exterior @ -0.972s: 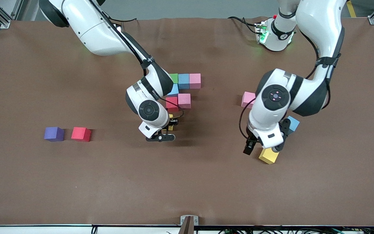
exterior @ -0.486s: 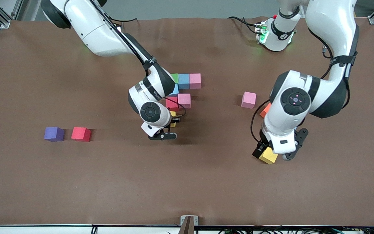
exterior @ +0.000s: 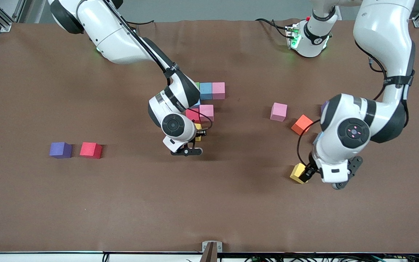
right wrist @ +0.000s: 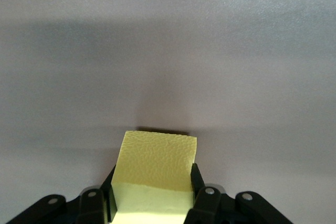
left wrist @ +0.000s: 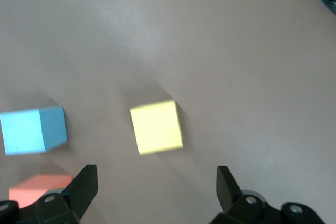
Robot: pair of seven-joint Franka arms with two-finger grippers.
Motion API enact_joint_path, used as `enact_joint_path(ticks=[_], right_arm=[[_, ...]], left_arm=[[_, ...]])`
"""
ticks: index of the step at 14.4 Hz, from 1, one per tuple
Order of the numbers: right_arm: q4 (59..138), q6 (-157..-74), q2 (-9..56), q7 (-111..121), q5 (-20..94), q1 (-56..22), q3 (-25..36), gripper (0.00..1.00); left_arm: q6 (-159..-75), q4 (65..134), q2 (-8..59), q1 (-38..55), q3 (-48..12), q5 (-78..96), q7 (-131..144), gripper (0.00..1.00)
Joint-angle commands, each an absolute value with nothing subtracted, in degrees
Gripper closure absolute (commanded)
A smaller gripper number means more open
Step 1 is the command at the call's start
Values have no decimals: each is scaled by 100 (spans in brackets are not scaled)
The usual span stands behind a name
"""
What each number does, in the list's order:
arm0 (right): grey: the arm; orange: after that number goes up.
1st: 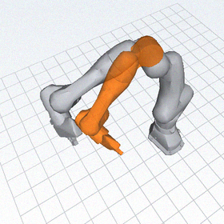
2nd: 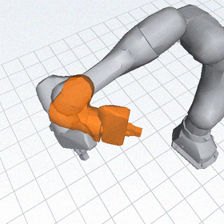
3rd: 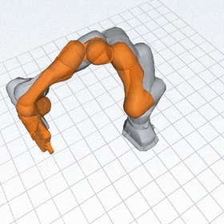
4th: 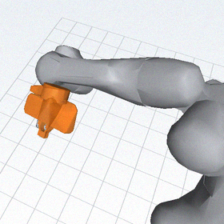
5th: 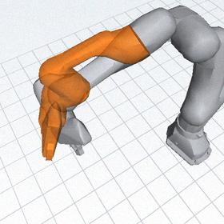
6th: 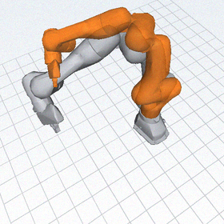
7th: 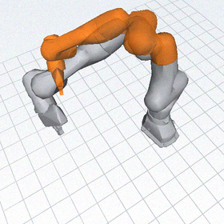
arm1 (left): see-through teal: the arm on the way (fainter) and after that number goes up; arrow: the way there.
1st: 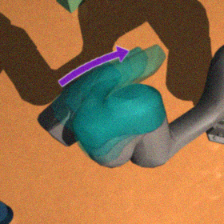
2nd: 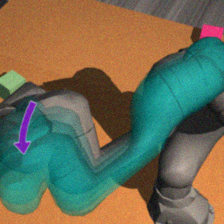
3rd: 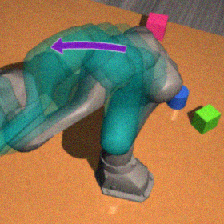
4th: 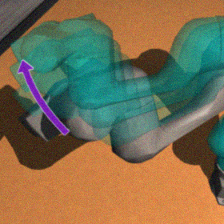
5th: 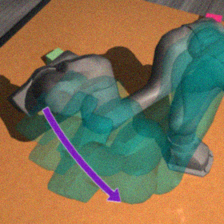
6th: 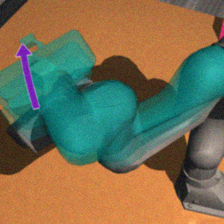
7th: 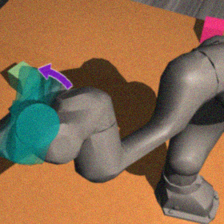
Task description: Arrange 11 blocks into digit 3
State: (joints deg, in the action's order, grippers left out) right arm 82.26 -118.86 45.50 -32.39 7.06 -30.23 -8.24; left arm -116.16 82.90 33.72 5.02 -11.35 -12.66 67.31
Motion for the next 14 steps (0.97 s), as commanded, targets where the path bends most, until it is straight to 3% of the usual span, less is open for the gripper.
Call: enact_joint_path(ticks=[1,7,14], right_arm=[[8095,-11804,4614,-3296,712,-3067,-791,58],[8095,-11690,4605,-3261,633,-3067,-791,58],[8103,-11610,4597,-3261,554,-3059,-791,58]], left_arm=[[-11645,7946,3734,256,-1204,-1257,6565,0],[-12339,7910,4200,123,-1204,-905,7022,0],[-12357,7963,4535,141,-1195,-923,7242,0]])
